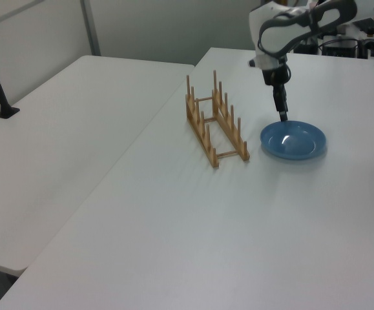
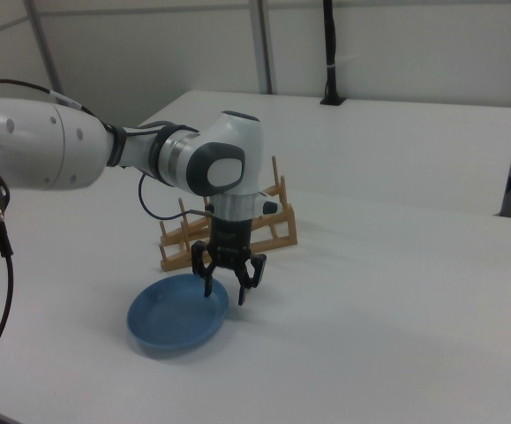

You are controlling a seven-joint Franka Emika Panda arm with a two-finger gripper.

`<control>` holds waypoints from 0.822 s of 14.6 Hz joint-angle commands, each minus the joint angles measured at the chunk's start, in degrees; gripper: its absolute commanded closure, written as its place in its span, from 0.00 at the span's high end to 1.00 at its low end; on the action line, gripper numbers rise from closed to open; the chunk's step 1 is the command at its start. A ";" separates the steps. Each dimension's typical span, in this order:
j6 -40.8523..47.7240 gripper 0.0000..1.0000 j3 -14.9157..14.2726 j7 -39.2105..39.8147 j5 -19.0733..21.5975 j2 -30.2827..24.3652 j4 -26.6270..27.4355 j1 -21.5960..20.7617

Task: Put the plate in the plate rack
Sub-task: 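Lower the gripper onto the plate rim and close on it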

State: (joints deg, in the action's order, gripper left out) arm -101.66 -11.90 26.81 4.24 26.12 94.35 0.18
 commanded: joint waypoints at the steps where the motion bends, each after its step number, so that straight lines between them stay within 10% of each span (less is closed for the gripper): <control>1: -0.65 0.68 -0.75 1.40 -0.90 0.68 0.57 -2.10; 7: -2.23 0.02 -0.58 1.57 -3.44 1.30 2.33 -3.16; 12: -1.44 0.00 -0.58 4.91 -5.38 0.43 2.77 -3.26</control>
State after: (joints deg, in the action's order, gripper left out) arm -102.01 -11.89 29.43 0.75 27.77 95.01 -2.23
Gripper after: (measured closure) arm 0.921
